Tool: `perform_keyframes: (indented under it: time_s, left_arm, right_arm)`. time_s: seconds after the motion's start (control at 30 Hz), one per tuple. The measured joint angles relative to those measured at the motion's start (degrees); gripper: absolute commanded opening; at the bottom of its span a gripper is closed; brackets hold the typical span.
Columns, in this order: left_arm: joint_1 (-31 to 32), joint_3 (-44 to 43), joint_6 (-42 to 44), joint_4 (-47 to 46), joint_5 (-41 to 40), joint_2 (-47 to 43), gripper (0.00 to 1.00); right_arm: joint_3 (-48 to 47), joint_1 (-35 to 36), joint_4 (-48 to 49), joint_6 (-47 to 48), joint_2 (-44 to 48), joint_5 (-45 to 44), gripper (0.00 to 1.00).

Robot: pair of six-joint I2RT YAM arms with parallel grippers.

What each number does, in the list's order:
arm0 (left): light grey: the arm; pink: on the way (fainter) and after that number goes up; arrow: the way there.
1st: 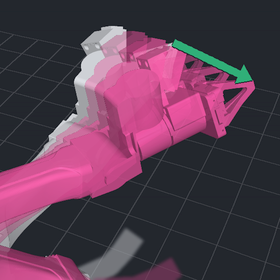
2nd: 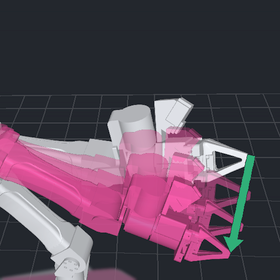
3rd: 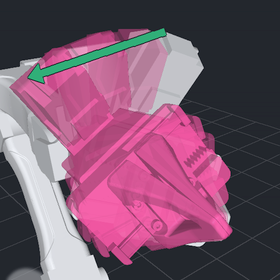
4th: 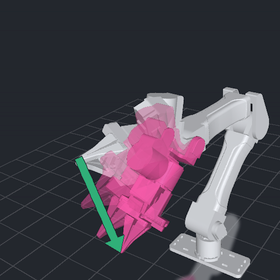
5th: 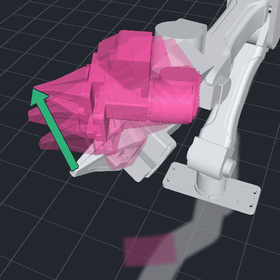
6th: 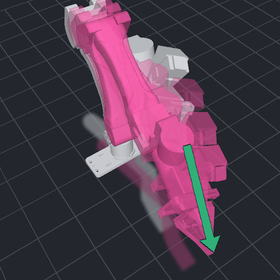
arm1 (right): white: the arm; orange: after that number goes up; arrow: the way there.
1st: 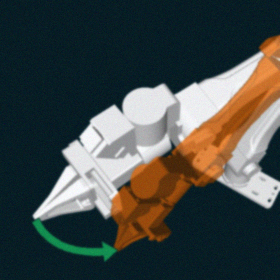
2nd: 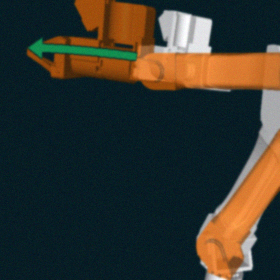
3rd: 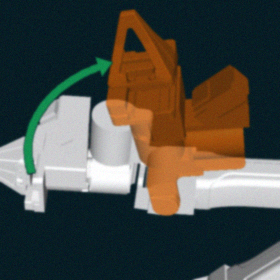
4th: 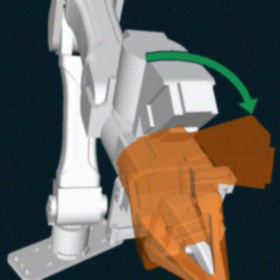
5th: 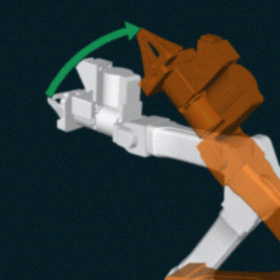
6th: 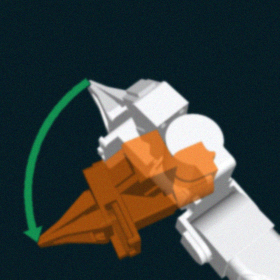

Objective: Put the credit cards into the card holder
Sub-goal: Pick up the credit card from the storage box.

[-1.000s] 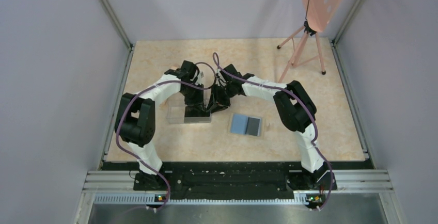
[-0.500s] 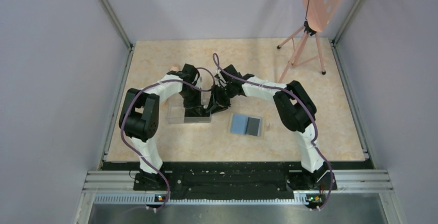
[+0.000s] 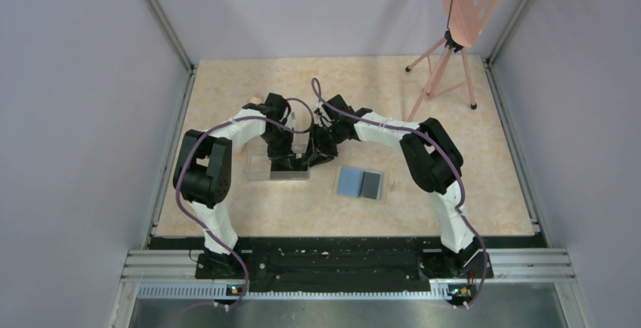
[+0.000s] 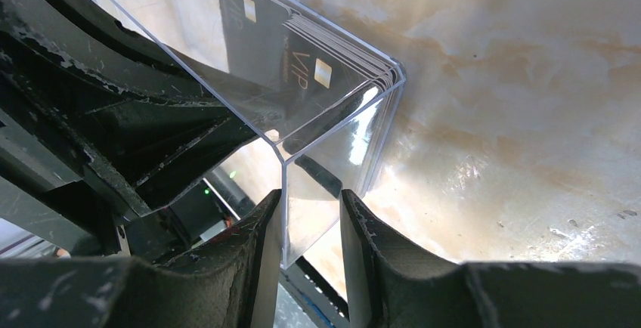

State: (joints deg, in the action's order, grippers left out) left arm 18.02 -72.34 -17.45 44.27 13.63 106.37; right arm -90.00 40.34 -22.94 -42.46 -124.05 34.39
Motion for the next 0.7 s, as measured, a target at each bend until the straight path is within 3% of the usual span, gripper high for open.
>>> perform_keyframes:
  time_s: [0.27, 0.7]
  left_arm:
    - [1.11, -0.68, 1.68, 0.96, -1.92, 0.00, 0.09]
    - [2.14, -2.51, 2.60, 3.06, -3.21, -0.11, 0.00]
  right_arm:
    - [0.00, 0.00, 0.00, 0.00, 0.02, 0.00, 0.33]
    - [0.00, 0.00, 0.00, 0.00, 0.00, 0.00, 0.33]
